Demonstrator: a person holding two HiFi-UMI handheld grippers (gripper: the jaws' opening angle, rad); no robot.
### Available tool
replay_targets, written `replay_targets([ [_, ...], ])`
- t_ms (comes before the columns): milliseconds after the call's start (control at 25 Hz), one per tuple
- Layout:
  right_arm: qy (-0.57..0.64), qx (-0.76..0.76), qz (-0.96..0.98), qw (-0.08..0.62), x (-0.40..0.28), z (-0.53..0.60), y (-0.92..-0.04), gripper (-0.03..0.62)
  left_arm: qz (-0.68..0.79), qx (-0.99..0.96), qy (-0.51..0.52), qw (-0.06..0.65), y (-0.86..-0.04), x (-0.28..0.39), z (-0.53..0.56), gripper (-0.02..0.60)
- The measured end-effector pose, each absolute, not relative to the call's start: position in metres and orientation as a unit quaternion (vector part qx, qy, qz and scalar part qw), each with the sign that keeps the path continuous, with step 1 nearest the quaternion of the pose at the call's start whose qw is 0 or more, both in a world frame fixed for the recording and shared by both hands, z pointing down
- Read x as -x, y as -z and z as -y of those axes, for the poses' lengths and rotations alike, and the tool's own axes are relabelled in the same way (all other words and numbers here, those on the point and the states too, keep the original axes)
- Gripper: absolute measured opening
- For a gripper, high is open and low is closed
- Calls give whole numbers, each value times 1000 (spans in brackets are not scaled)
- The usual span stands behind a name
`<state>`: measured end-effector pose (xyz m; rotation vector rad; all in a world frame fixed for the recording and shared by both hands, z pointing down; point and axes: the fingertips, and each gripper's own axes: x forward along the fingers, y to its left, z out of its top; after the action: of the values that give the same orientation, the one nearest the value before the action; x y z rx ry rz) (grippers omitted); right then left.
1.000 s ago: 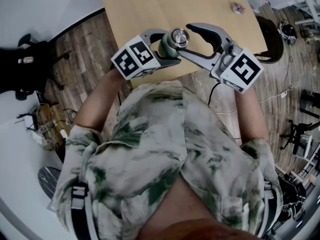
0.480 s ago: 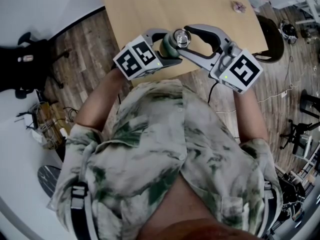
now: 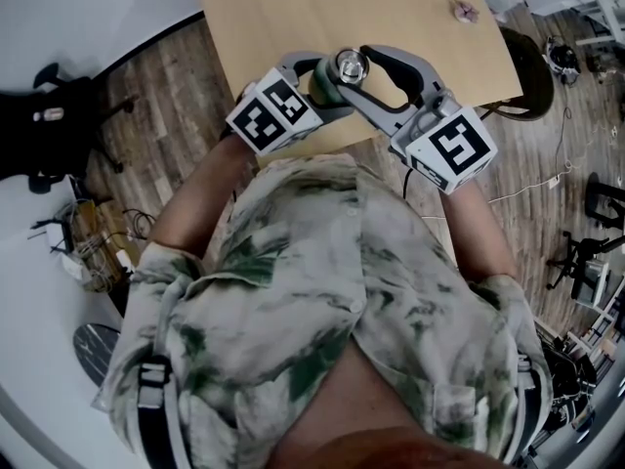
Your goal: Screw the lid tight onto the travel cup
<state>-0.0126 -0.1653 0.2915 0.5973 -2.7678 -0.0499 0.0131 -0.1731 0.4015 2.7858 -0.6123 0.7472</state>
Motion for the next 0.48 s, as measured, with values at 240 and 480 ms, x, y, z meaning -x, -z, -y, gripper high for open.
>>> replay_targets([
  [240, 15, -136, 980, 143, 13, 154, -284, 279, 166, -955, -229, 92, -396, -14, 165, 376],
  [480, 24, -63, 986, 155, 14, 145, -283, 283, 119, -965, -223, 75, -392, -15, 151, 376],
])
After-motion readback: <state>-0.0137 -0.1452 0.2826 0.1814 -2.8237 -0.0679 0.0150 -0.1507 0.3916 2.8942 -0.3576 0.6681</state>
